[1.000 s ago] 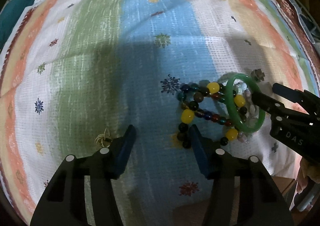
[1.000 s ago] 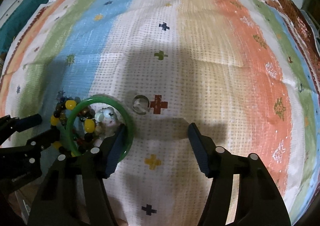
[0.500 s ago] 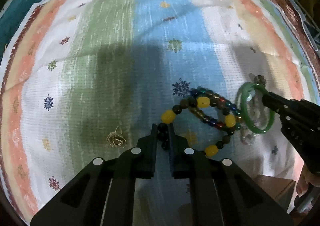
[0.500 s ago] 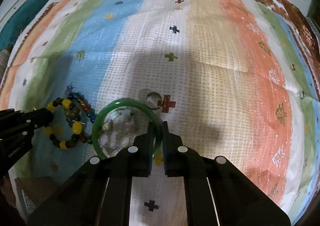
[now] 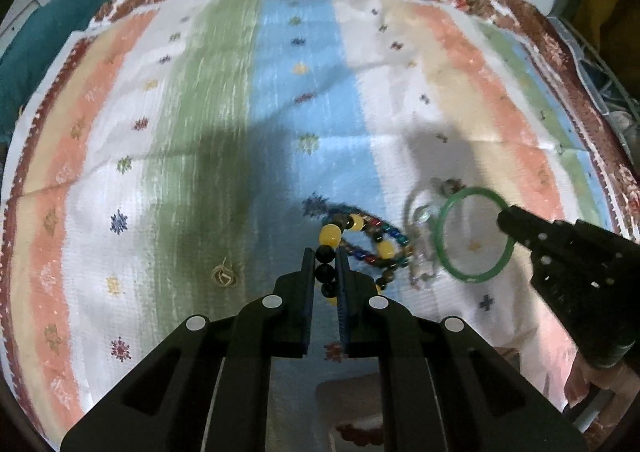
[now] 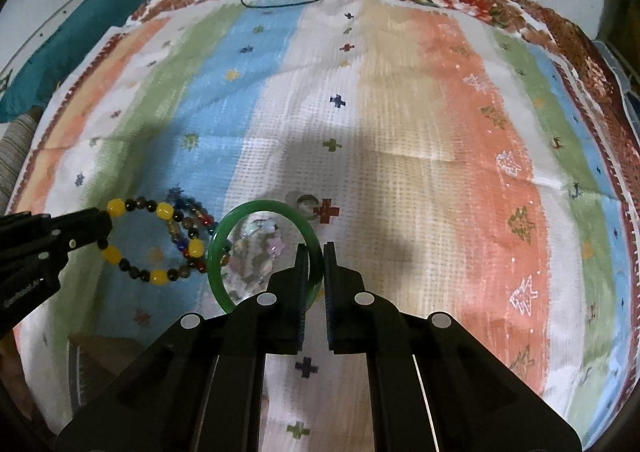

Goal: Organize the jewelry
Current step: 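Grasp the yellow-and-black bead bracelet with the left tool while the right tool grasps the green jade bangle, then lift both held pieces and carry them over the silver tin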

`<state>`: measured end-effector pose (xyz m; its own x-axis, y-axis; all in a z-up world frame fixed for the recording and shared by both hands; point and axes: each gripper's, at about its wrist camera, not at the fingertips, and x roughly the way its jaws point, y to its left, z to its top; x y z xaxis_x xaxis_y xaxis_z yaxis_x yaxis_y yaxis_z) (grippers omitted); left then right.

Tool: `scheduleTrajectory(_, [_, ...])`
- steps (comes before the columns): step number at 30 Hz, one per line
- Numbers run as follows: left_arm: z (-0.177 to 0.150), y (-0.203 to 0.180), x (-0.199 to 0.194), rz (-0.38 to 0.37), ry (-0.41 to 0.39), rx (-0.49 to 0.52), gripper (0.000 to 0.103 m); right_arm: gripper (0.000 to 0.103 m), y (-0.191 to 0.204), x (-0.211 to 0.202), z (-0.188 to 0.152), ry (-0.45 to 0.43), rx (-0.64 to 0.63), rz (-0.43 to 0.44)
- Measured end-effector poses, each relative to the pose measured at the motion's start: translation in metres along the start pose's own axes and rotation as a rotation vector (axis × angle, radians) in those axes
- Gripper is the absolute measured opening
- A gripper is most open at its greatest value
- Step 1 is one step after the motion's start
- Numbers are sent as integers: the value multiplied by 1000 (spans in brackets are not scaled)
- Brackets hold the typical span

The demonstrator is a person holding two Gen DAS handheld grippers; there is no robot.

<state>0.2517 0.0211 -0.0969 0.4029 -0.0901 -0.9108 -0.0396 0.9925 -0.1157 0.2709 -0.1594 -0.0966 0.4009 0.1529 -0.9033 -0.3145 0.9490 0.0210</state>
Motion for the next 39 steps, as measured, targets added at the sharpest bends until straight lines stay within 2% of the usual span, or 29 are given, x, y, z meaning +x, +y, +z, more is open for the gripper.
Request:
scheduleTrajectory(7, [2,-11,-14,-15,-19,4,9,8,-2,-16,-4,-31,4,-9])
scheduleTrajectory(11, [0,-11,-19,-6,-28,13,9,8,-1,-24,-8,-40,-1,21])
scheduleTrajectory(15, [0,-8,-32,-3,-70,3,9,8,2,-33,-9,-53,-16,41])
scheduleTrajectory(24, [-8,-5,-49,17,-97,-7,9,8,5,-51,-14,-92,-12,33])
scheduleTrajectory(39, [-21,-17,-90,-1,-176,7,9,8,8,-82,-29,-145,-8,53])
